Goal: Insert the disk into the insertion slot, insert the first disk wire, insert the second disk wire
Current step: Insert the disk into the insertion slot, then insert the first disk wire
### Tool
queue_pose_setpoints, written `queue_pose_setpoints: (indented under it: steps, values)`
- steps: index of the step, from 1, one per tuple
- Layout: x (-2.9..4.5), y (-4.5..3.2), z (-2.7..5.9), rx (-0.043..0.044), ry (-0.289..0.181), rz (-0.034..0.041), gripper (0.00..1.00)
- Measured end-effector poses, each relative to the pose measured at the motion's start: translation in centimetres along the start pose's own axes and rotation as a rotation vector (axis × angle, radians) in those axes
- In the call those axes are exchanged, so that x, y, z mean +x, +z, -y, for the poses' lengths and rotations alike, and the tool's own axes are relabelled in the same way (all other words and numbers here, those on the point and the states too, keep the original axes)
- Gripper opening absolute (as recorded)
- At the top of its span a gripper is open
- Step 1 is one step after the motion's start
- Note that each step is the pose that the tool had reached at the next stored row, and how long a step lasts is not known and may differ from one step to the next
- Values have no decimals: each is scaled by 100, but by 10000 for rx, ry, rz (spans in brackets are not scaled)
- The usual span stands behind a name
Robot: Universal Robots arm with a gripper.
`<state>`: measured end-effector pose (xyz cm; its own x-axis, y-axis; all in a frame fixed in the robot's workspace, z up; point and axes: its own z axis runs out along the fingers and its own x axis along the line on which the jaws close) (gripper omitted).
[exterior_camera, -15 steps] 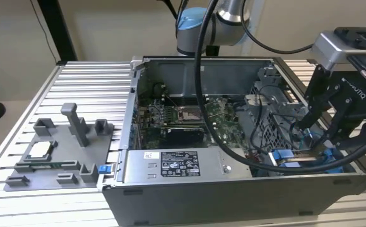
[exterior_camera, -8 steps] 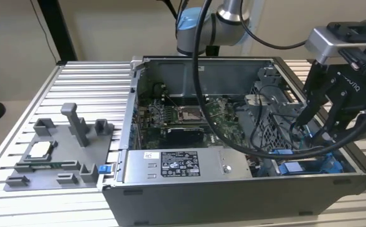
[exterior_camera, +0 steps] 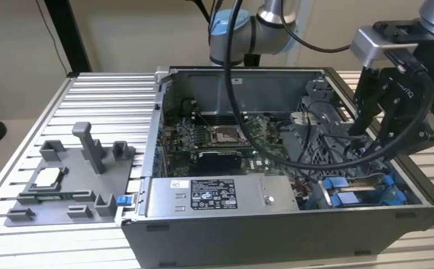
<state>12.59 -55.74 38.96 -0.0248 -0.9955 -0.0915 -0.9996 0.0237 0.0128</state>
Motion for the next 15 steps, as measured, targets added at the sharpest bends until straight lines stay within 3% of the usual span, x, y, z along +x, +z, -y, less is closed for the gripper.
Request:
queue_pose_setpoints:
  steps: [3,15]
  values:
    - [-96,22,-3,141,-24,2,100]
    - [-91,60,-2,204,-30,1,100]
